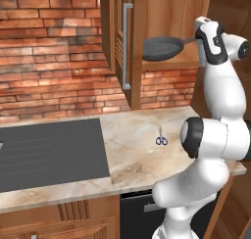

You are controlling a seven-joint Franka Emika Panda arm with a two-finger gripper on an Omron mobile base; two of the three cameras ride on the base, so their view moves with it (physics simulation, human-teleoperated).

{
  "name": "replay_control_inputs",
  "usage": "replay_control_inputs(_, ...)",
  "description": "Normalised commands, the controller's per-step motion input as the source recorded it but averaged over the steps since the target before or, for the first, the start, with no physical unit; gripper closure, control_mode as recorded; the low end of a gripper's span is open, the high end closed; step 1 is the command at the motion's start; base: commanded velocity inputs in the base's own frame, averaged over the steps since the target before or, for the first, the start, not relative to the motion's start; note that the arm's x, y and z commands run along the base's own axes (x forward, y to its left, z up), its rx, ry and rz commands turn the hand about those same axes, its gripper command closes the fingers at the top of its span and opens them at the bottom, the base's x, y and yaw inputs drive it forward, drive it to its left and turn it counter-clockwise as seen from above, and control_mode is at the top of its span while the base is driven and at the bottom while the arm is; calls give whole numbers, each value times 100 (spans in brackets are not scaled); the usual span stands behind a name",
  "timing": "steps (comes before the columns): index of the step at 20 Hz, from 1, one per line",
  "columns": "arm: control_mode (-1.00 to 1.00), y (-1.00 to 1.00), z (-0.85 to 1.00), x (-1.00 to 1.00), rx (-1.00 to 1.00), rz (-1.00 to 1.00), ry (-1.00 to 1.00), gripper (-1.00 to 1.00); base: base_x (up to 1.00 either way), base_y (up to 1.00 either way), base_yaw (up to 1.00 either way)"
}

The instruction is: Pick the pan from the cabinet and place it on the stove. Then turn on the stove burner for the pan.

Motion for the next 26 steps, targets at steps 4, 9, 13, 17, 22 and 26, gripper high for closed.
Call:
replay_control_inputs(4,-100,0,2,-63,0,-9,0,100,0,0,0)
replay_control_inputs(9,-100,0,0,-69,0,-8,0,100,0,0,0)
replay_control_inputs(13,-100,0,0,-75,0,-5,0,100,0,0,0)
replay_control_inputs(17,-100,0,0,-79,0,-2,0,100,0,0,0)
replay_control_inputs(22,-100,0,0,-76,0,-1,0,100,0,0,0)
replay_control_inputs(26,-100,0,0,-76,0,0,0,100,0,0,0)
